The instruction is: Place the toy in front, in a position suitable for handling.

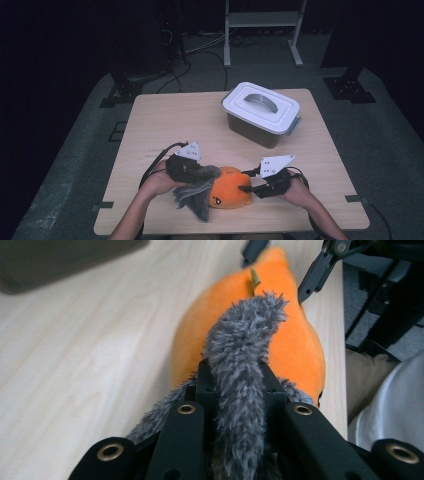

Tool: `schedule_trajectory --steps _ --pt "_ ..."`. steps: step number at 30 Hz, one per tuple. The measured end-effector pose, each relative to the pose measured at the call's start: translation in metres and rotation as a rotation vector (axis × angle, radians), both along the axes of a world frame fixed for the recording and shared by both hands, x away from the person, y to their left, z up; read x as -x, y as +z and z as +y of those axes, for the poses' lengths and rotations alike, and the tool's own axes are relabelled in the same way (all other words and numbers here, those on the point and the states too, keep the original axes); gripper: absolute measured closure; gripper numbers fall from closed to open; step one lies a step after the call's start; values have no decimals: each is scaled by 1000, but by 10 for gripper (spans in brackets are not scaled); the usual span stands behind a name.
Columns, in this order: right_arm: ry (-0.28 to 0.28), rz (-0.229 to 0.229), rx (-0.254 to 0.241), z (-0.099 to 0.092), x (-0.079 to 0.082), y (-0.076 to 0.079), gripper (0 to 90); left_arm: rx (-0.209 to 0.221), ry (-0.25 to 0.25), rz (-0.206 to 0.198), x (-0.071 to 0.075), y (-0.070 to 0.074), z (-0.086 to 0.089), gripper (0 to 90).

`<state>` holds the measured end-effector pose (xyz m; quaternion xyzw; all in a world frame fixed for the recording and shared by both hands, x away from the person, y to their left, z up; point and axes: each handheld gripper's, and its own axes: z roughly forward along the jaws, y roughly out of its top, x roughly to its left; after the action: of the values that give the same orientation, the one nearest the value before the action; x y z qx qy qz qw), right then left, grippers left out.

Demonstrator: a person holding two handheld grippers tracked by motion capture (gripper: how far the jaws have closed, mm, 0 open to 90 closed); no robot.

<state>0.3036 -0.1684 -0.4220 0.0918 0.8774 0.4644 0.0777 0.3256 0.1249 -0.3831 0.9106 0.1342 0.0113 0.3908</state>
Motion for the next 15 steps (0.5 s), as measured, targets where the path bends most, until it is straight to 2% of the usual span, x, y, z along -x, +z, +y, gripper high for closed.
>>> schedule_trajectory --steps 1,2,3,4,6,8,11,12,14,15 --pt "1 4 5 2 0 1 429 6 -7 13 0 -1 0 779" --pt "-12 48 20 5 -3 4 325 33 -35 30 2 -2 1 779" --pt "-12 48 20 5 -3 4 325 33 -35 30 2 -2 1 779" --pt "-21 76 28 7 -5 6 288 38 -47 33 3 -2 1 779" --pt "-12 96 31 9 -8 7 253 36 -75 39 4 -1 0 778" --pt "9 147 41 14 -13 4 234 34 -80 34 5 -1 -2 778" --pt "10 156 32 18 -14 2 268 32 -70 34 4 -2 -1 779" --pt "6 157 31 19 -13 2 336 32 -67 33 3 -2 0 779" --pt "12 83 47 17 -8 3 470 46 -58 47 1 -2 2 787" --pt "12 83 47 17 -8 3 470 53 -55 50 0 -2 3 787"
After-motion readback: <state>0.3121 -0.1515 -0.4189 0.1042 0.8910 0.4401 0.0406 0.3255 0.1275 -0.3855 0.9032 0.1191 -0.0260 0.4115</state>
